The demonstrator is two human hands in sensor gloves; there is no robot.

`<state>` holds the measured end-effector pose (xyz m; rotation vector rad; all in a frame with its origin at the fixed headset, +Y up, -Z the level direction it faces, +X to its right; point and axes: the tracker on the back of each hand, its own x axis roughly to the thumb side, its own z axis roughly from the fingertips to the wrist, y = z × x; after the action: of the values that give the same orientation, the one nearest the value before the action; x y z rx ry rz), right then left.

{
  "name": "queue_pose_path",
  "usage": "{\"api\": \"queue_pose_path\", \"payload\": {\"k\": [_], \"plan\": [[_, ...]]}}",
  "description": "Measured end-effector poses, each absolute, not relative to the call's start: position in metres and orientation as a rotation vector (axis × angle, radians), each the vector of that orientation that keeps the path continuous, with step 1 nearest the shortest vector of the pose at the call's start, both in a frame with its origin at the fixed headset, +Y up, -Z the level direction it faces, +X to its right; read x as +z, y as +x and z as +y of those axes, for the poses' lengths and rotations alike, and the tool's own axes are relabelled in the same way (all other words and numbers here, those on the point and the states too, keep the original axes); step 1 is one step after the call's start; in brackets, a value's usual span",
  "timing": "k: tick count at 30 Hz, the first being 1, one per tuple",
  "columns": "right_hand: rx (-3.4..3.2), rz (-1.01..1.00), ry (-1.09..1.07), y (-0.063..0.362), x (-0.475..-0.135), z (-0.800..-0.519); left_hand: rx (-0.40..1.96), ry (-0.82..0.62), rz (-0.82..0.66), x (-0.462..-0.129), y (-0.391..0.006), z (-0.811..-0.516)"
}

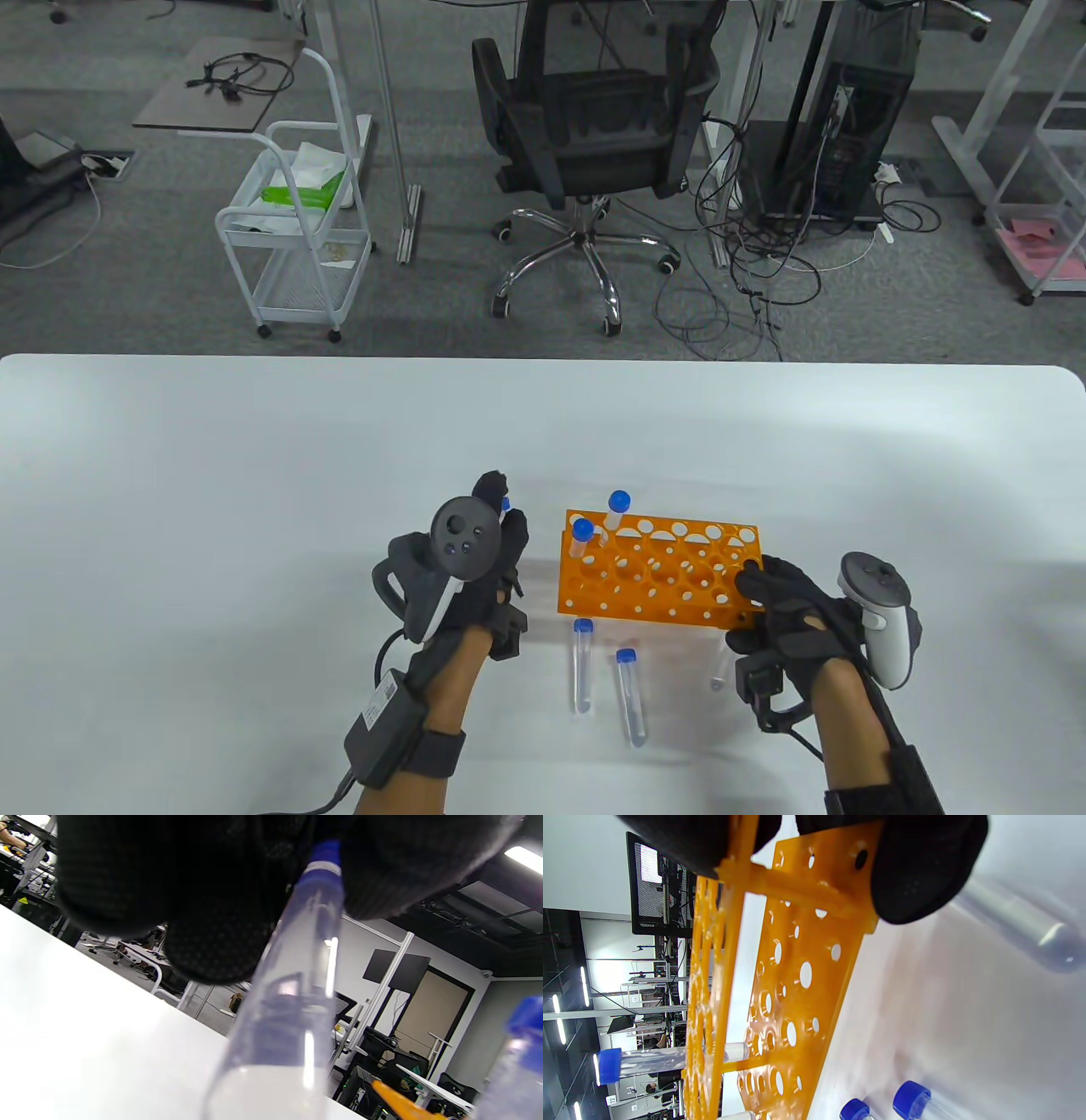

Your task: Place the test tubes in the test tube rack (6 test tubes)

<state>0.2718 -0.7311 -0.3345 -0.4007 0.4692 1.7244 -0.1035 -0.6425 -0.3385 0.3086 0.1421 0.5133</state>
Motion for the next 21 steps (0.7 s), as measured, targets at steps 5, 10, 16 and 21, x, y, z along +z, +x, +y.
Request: {"api": "queue_pose_path", "payload": {"k": [5,10,16,21], "plan": [[1.722,0.468,-0.403,0.272,-0.334,-0.731,0.526,0.334,0.103,-0.331,-0.098,-0.631],[1.72,0.468,-0.407,0.273,-0.334,-0.731,0.536,0.368,0.071,-0.325,-0.095,-0.621],[1.717,0.469,-0.41,0.273,-0.334,-0.731,0.539,0.401,0.017,-0.318,-0.085,-0.612],[1.721,0.469,-0.411,0.274,-0.335,-0.731,0.513,0.427,-0.025,-0.312,-0.076,-0.606]]}}
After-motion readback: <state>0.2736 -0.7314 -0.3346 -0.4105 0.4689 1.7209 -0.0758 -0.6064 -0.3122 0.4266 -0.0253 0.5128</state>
